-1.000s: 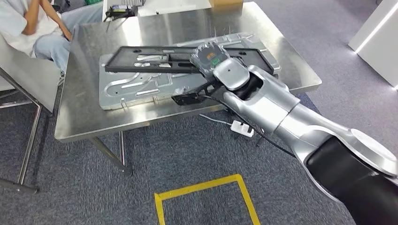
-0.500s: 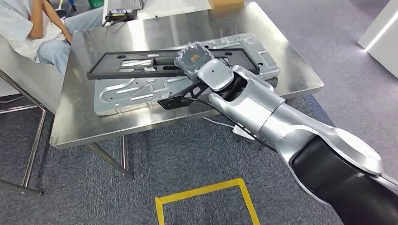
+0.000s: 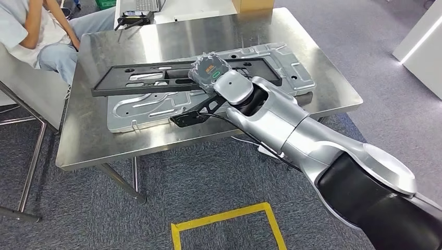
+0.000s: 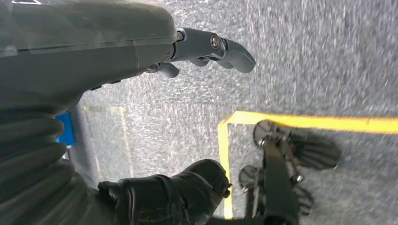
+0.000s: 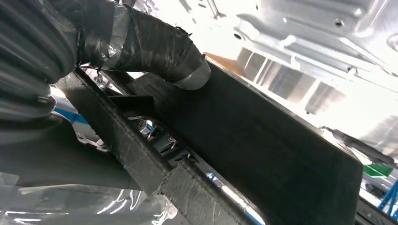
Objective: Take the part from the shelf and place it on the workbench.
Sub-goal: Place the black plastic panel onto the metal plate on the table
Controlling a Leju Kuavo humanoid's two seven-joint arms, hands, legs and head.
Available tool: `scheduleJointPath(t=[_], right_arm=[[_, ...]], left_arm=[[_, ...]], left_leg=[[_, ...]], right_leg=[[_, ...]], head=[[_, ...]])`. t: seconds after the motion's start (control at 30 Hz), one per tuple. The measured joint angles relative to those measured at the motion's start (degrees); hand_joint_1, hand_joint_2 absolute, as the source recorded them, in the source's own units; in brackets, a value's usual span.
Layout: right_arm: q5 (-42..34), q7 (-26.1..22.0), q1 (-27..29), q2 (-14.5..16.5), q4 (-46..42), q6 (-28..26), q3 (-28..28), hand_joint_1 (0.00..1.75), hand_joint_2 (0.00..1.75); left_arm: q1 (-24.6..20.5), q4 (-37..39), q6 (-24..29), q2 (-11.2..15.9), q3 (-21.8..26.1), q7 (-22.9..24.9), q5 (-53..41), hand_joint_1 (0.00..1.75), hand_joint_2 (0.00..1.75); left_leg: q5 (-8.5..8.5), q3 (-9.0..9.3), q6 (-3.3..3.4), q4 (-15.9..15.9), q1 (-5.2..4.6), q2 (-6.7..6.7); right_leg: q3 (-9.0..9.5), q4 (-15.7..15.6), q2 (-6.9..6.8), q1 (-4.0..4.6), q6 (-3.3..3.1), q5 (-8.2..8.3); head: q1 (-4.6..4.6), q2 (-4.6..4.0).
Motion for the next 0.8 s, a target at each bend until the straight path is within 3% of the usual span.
scheduleJointPath(t=[0.07,0.13,0.17,0.2,0.23,0.3,0.33,0.47,0.53,0.6,0.63,0.67,0.7,0.77,0.8], right_arm=[[-0.03,0.01,-0.03,0.0,0.13,0.02,0.01,1.75,1.75],[-0.16,0.01,0.19,0.0,0.28,0.05,0.04,1.75,1.75],[-0.27,0.01,0.31,0.0,0.37,0.06,0.07,1.75,1.75],[-0.39,0.05,0.37,-0.01,0.45,0.07,0.09,1.75,1.75],[-0.49,0.13,0.36,-0.01,0.53,0.07,0.11,1.75,1.75],[-0.67,0.35,0.22,-0.01,0.62,0.07,0.13,1.75,1.75],[-0.76,0.44,0.17,0.0,0.64,0.07,0.14,1.75,1.75],[-0.95,0.8,0.14,-0.13,0.76,0.09,0.22,1.75,1.75],[-1.0,0.93,0.08,-0.15,0.78,0.12,0.22,1.75,1.75],[-1.1,0.98,0.1,-0.16,0.78,0.26,0.22,1.75,1.75],[-1.16,1.01,0.18,-0.18,0.78,0.37,0.22,1.75,1.75],[-1.21,1.03,0.26,-0.22,0.78,0.47,0.22,1.75,1.75],[-1.25,1.07,0.33,-0.29,0.78,0.55,0.23,1.75,1.75],[-1.31,1.15,0.37,-0.44,0.75,0.6,0.26,1.75,1.75],[-1.32,1.19,0.36,-0.49,0.74,0.6,0.26,1.75,1.75]], left_arm=[[-0.02,0.0,0.01,-0.01,0.0,-0.01,0.04,0.0,1.75],[-0.05,0.0,0.07,-0.01,0.0,-0.01,0.06,0.0,1.75],[-0.03,0.0,0.13,-0.01,0.0,0.0,0.07,0.0,1.75],[0.01,0.0,0.2,-0.01,0.0,0.01,0.08,0.0,1.75],[0.05,0.0,0.28,-0.01,0.0,0.01,0.08,0.0,1.75],[0.08,0.0,0.43,-0.01,0.0,-0.01,0.09,0.0,1.75],[0.04,0.0,0.5,-0.01,0.0,-0.05,0.09,0.0,1.75],[0.02,0.0,0.73,-0.04,0.0,-0.34,0.08,0.0,1.75],[-0.03,0.0,0.81,-0.07,0.0,-0.51,0.05,0.0,1.75],[-0.07,0.0,0.92,-0.05,0.0,-0.65,0.02,0.0,1.75],[-0.03,0.0,0.96,-0.04,0.0,-0.68,-0.01,0.0,1.75],[0.05,0.0,0.97,-0.04,0.0,-0.68,-0.03,0.0,1.75],[0.12,0.0,0.98,-0.04,0.0,-0.68,-0.07,0.0,1.75],[0.18,0.0,1.02,-0.02,0.0,-0.67,-0.11,0.0,1.75],[0.17,0.0,1.04,-0.01,0.0,-0.67,-0.13,0.0,1.75]], left_leg=[[-0.28,0.27,0.5,-0.04,-0.03,0.02],[-0.65,0.49,0.73,0.1,-0.07,-0.01],[-0.89,0.7,0.73,0.2,-0.07,-0.05],[-1.19,0.98,0.64,0.34,-0.07,-0.11],[-1.53,1.25,0.49,0.53,-0.07,-0.18],[-2.22,1.37,-0.03,1.06,-0.34,-0.25],[-2.4,1.31,-0.3,1.23,-0.43,-0.26],[-3.19,0.96,-1.37,1.98,-0.25,-0.09],[-5.57,-1.45,-1.98,6.83,-0.04,0.06],[-8.05,-5.52,-2.38,14.15,0.07,0.06],[-8.22,-7.06,-2.47,16.42,0.09,0.07],[-7.29,-7.66,-2.49,16.61,0.1,0.07],[-5.39,-7.15,-2.42,14.63,0.11,0.07],[-0.83,-4.22,-2.19,7.3,0.12,0.08],[0.58,-3.05,-2.1,4.59,0.12,0.09]], right_leg=[[-3.97,7.51,-0.09,-0.08,0.15,-3.09],[-7.53,12.97,-0.12,-0.13,0.26,-3.97],[-7.89,12.7,-0.14,-0.15,0.23,-2.81],[-7.11,10.18,-0.18,-0.17,0.12,-0.69],[-5.59,6.24,-0.23,-0.16,-0.07,1.78],[-2.61,-0.46,-0.29,0.01,-0.48,4.5],[-1.92,-2.02,-0.27,0.13,-0.62,4.72],[-1.22,-3.05,-0.02,0.01,-1.4,4.36],[-0.66,-3.42,-0.01,-0.24,-1.89,4.27],[-0.32,-3.41,0.01,-0.22,-2.18,3.98],[-0.16,-3.35,0.04,-0.21,-2.23,3.8],[0.02,-3.26,0.09,-0.21,-2.22,3.59],[0.25,-3.17,0.14,-0.21,-2.18,3.36],[0.74,-3.02,0.21,-0.23,-1.95,2.9],[0.9,-3.0,0.21,-0.23,-1.87,2.76]], head=[[0.16,-0.01],[0.18,-0.01],[0.18,-0.01],[0.2,-0.01],[0.21,-0.01],[0.16,0.0],[0.11,0.01],[0.04,0.01],[-0.15,0.0],[-0.25,-0.01],[-0.25,-0.01],[-0.26,-0.01],[-0.26,-0.01],[-0.27,-0.01],[-0.27,-0.01]])
